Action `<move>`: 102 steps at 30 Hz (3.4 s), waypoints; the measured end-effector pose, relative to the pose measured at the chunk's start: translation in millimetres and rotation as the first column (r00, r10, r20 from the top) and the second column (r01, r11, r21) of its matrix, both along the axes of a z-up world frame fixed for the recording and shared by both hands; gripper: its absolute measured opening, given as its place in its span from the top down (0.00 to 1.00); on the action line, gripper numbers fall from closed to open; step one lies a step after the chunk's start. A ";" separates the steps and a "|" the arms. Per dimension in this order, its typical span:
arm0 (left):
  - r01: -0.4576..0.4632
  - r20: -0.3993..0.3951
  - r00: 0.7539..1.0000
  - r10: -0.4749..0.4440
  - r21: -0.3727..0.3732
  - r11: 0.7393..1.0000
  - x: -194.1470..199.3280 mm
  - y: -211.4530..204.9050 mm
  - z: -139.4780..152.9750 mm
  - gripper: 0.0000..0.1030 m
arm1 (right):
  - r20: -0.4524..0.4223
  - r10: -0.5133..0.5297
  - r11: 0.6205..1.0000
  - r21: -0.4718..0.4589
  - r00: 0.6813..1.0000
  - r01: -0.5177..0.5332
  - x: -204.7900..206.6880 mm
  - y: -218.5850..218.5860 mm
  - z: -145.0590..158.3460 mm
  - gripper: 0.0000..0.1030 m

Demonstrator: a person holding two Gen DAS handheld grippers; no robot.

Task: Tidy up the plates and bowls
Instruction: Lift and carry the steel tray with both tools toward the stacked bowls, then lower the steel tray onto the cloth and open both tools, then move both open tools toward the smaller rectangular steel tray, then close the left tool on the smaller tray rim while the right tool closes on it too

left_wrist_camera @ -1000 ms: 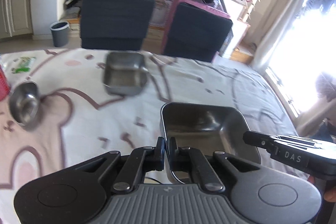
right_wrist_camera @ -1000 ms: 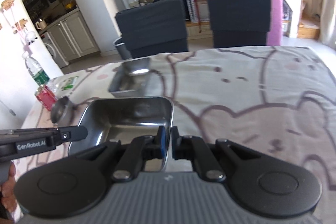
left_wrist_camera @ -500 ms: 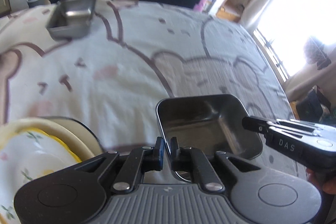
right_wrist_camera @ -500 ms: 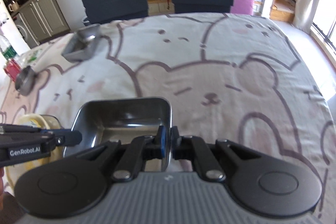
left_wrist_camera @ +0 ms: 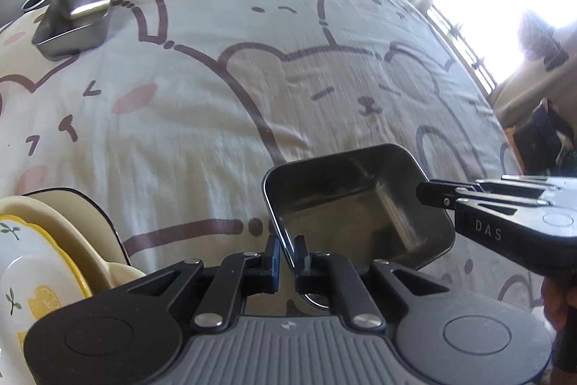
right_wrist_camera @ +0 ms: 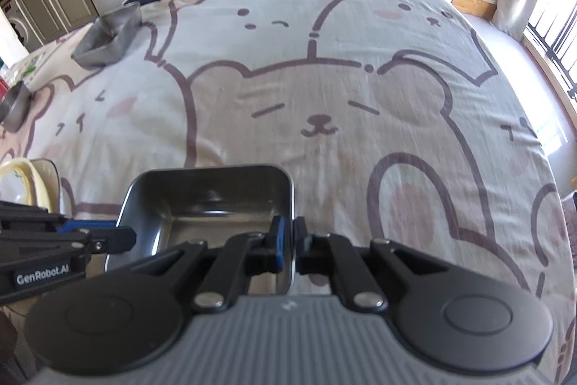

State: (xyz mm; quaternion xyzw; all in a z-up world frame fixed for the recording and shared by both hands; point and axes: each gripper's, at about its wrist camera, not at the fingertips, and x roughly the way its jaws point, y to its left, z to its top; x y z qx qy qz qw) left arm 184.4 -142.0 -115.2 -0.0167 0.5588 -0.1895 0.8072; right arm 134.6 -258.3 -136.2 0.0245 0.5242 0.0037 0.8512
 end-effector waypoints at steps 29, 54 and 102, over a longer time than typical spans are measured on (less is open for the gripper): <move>0.045 -0.004 0.999 -0.045 0.007 0.999 -2.5 -0.3 1.1 0.82 | -0.053 0.016 1.000 0.001 0.998 -0.016 -3.7 0.4 -6.5 0.82; -0.032 0.252 0.967 0.040 -0.036 0.999 -13.6 47.3 77.5 0.00 | 0.202 -0.053 0.998 0.040 0.978 0.045 -41.9 -13.7 66.4 0.00; -0.423 0.205 0.867 0.455 -0.181 0.888 194.0 221.5 -10.7 0.95 | 0.308 -0.245 0.919 0.375 0.919 0.119 127.5 145.6 23.6 0.00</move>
